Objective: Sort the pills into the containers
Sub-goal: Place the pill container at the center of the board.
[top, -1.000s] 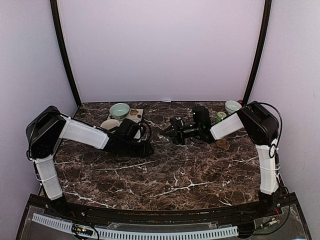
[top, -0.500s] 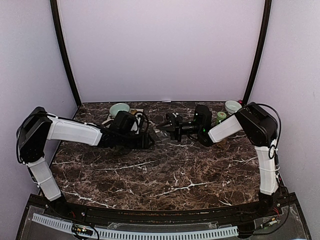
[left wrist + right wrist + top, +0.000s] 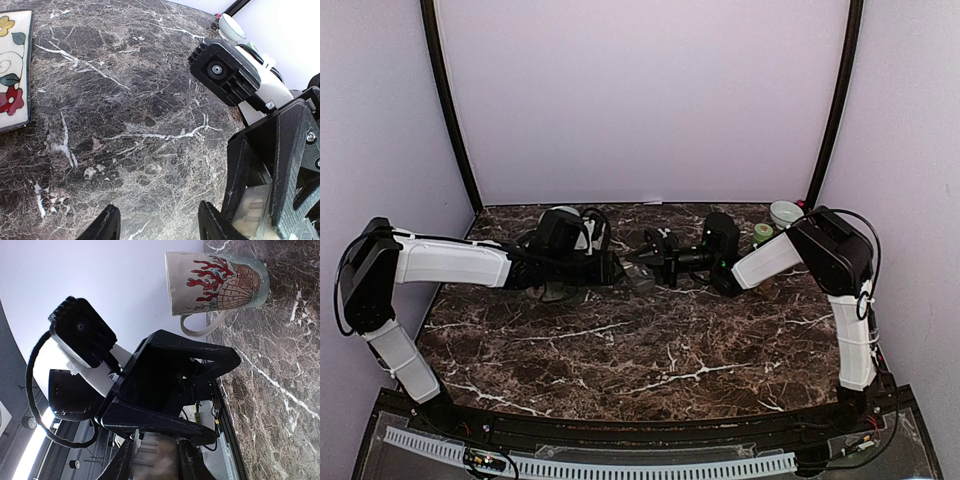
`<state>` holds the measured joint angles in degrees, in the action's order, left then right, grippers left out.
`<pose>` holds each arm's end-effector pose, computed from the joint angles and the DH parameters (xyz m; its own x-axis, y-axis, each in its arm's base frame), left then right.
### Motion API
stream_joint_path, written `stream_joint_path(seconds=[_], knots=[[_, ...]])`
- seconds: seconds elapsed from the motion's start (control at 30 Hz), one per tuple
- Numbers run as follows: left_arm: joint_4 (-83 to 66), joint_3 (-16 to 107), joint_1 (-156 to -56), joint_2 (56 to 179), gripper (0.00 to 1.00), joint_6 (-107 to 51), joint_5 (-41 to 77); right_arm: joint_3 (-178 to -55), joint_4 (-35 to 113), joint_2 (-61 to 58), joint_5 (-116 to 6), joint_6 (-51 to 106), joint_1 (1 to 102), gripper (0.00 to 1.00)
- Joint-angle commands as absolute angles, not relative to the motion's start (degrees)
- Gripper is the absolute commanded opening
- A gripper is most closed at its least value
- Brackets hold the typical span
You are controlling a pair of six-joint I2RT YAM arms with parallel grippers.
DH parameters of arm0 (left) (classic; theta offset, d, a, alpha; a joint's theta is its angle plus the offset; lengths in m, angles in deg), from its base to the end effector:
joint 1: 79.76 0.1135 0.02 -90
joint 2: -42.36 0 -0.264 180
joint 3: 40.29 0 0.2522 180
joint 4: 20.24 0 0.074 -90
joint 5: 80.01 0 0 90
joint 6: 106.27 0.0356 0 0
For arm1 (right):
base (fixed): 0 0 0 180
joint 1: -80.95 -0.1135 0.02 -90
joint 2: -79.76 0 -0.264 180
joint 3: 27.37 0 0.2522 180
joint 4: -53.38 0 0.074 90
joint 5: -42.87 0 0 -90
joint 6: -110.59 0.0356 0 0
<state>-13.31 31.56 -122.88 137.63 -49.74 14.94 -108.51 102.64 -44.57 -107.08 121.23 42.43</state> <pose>0.2681 -0.2552 0.2208 -0.7132 -0.0849 -0.6958 0.4100 0.7546 -0.5123 0.3282 0.3007 0.1686 -0.9836 -0.1539 0.0936 0.1006 -0.0381 0.9942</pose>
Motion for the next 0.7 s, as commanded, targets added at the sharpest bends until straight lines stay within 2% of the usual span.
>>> stream_joint_path(seconds=[0.0, 0.27, 0.67], knots=[[-14.11, 31.51, -122.59, 134.77, 0.57, -50.05, 15.63, -108.9, 104.68, -44.1, -106.16, 121.07, 41.56, 0.31], [-13.6, 31.4, -122.66, 133.96, 0.56, -50.35, 15.97, -109.37, 102.95, -43.81, -105.37, 119.8, 41.14, 0.37], [-13.09, 30.69, -122.66, 133.49, 0.56, -50.72, 15.28, -109.34, 97.08, -42.48, -104.56, 116.25, 41.04, 0.26]])
